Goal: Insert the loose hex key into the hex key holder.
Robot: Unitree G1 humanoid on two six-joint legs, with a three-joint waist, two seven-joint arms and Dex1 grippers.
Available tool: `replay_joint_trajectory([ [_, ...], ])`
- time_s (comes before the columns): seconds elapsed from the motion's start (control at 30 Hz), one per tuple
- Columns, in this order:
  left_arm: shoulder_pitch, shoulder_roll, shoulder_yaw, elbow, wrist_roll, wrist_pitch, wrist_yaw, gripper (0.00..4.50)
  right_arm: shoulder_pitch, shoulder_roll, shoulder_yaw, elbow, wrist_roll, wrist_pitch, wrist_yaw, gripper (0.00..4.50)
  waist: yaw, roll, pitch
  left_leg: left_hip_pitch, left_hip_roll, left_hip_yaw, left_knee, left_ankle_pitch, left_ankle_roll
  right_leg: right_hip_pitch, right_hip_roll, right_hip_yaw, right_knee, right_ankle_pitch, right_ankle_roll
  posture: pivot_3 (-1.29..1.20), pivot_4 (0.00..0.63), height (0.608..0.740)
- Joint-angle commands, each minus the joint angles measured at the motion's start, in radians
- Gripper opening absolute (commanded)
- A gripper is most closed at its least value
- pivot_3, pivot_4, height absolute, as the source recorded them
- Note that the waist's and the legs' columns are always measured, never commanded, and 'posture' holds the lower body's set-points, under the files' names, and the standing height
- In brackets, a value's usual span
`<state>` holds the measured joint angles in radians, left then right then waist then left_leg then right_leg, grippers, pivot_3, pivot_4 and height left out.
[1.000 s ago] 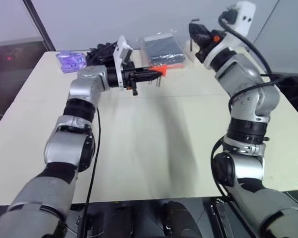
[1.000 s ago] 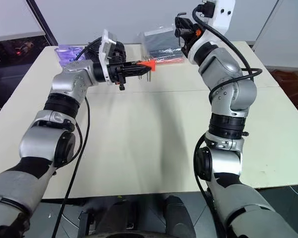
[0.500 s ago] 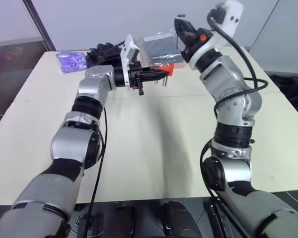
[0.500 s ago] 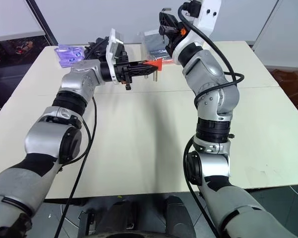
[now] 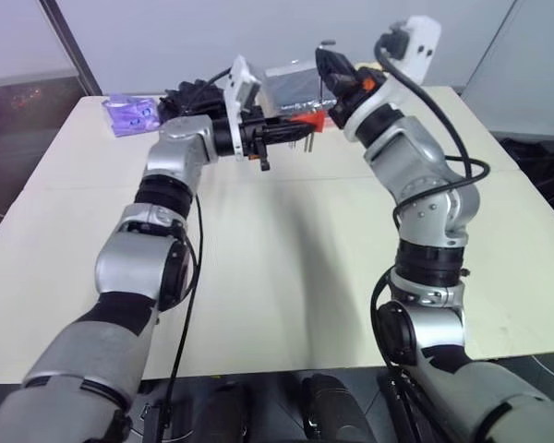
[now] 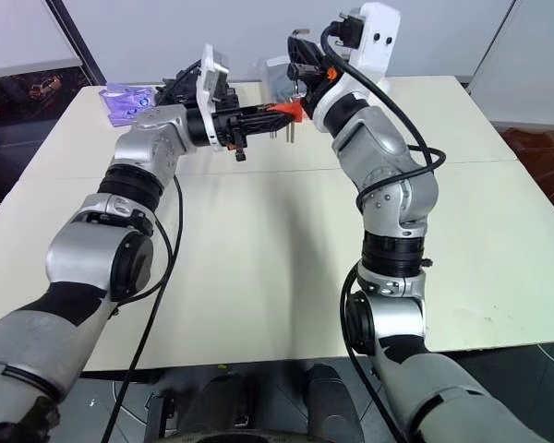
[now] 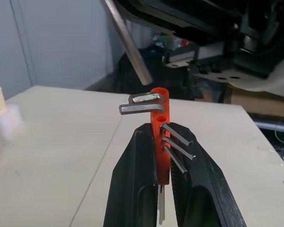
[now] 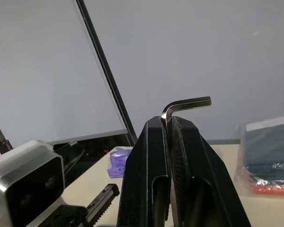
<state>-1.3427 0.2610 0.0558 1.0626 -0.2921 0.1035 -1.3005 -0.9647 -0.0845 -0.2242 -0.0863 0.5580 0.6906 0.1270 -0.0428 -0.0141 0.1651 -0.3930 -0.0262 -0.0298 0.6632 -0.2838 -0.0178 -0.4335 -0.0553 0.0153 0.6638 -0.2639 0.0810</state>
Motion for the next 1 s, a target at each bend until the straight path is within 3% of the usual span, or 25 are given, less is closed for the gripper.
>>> replay_joint_trajectory([
  [0.03,-0.047,0.004,0.029,-0.013,-0.011,0.002,0.001,0.00,0.000,0.006,0.011,-0.049,0.016,-0.018,-0.001,0.04,0.000,0.000,0.000,0.000,0.000,0.000,0.000,0.000,0.000,0.000,0.000,0.000,0.000,0.000,0.000,0.00,0.150,0.740],
  [1.0,-0.039,0.021,0.041,-0.026,-0.007,0.017,0.006,0.00,0.022,-0.016,0.025,-0.026,0.006,-0.054,0.015,0.04,0.000,0.000,0.000,0.000,0.000,0.000,0.000,0.000,0.000,0.000,0.000,0.000,0.000,0.000,0.000,0.00,0.150,0.740],
])
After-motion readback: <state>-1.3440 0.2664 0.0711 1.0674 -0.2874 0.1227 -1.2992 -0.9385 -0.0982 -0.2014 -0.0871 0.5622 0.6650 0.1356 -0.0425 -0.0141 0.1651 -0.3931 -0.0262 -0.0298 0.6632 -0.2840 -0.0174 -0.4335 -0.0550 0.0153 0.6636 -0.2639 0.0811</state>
